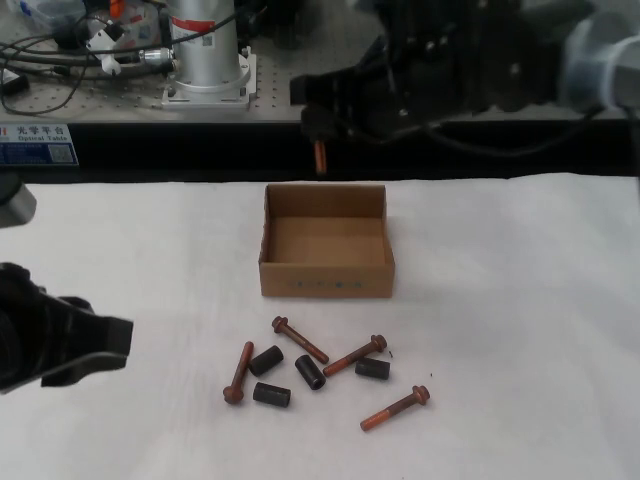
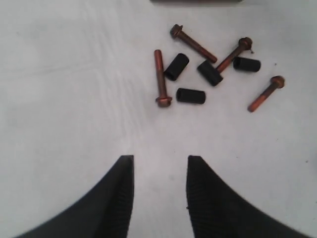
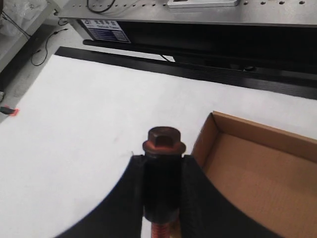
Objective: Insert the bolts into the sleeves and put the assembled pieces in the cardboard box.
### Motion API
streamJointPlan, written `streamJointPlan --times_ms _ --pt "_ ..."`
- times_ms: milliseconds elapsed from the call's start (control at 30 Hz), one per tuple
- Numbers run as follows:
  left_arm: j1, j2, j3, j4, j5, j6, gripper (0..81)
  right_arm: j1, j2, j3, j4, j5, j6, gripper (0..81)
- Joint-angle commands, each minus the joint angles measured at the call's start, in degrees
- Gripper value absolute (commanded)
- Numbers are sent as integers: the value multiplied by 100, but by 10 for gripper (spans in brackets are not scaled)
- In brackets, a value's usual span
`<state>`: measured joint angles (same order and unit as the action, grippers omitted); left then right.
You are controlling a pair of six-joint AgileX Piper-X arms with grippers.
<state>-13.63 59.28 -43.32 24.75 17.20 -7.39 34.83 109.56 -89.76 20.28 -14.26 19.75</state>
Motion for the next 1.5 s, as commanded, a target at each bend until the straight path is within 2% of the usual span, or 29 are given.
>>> streamJointPlan --times_ms 0,267,567,767,933,1167,1267,1333,1467 --pt "30 -59 -16 262 -198 257 270 -48 688 -708 290 88 -157 37" --pt "30 -59 -16 558 -564 365 270 -140 1694 -1686 1077 432 -808 37" --pt "30 -59 -16 748 -644 403 270 -181 1959 -1843 1720 1005 -1259 34" --pt "30 -59 -16 822 -644 403 270 -181 1959 -1844 2111 1426 -1278 34" --pt "30 -59 -16 817 -633 403 270 -181 1959 -1844 2291 1745 -878 34" --pt "30 -59 -16 817 -633 403 270 -201 1959 -1834 2304 1685 -649 15" --pt "30 -59 -16 817 -633 403 270 -201 1959 -1834 2315 1644 -649 162" --pt "30 -59 -16 817 -633 403 270 -201 1969 -1834 2315 1645 -469 223" --pt "30 -59 -16 833 -633 403 270 -201 1964 -1834 2315 1645 -351 195"
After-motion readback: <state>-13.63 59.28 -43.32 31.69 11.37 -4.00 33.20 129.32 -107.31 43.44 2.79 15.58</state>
